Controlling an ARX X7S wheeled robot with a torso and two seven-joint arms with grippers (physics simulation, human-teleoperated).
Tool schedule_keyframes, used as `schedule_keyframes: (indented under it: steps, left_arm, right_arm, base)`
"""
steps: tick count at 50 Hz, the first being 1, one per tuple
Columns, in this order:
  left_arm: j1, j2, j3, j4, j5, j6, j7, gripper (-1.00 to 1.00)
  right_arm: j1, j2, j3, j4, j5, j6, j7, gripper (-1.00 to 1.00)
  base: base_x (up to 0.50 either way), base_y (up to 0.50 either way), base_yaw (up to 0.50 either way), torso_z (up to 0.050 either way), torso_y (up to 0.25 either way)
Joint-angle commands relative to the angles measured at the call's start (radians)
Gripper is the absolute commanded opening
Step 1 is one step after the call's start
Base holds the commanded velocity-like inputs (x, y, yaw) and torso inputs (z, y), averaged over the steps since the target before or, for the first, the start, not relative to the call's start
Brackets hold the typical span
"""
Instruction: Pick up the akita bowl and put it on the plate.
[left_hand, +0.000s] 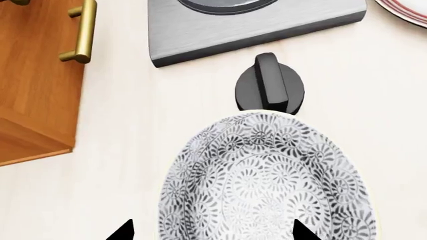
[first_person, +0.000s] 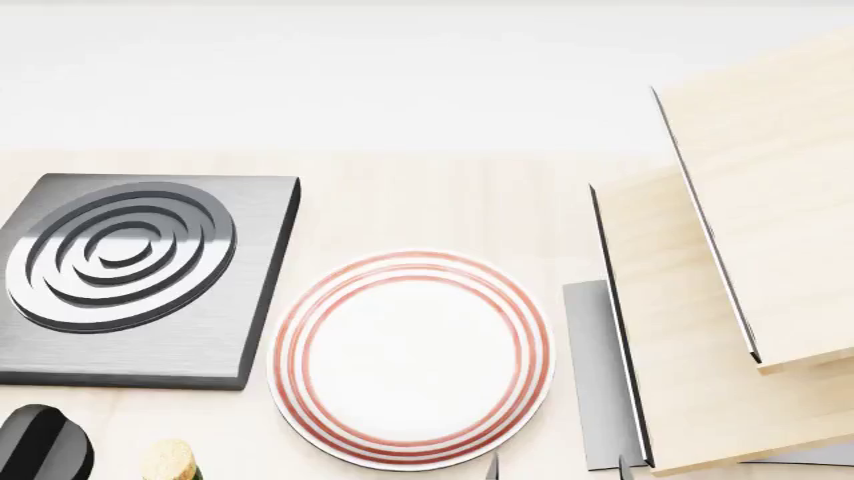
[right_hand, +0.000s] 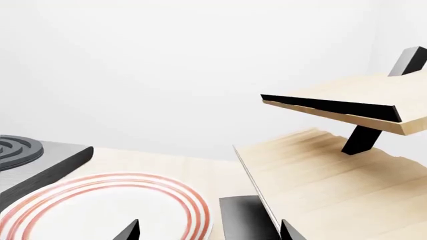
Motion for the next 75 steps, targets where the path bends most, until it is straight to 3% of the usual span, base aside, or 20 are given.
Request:
schedule_keyframes:
  steps: [1,25,40,75]
  left_arm:
    - [0.063,0.027,-0.032,0.001,0.077,0.038,0.048,1.00]
    - [0.163,0.075,-0.129,0.006,0.166,0.062,0.113,1.00]
    - [0.213,0.073,-0.036,-0.033,0.242,0.121,0.110,1.00]
    - [0.149,0.076,0.137,-0.099,0.270,0.224,0.078,1.00]
  right_arm:
    - [0.005,0.000,-0.007,0.013,0.000,-0.003,0.004,1.00]
    - [0.012,0.003,-0.019,0.025,0.001,-0.003,0.013,1.00]
    - [0.019,0.004,-0.029,0.041,0.003,-0.006,0.013,1.00]
    - [0.027,0.006,-0.050,0.065,0.007,-0.017,0.021,1.00]
  base:
    - [0.00,0.00,0.00,0.000,0.000]
    - [0.00,0.00,0.00,0.000,0.000]
    - [0.00,0.00,0.00,0.000,0.000]
    - [0.00,0.00,0.00,0.000,0.000]
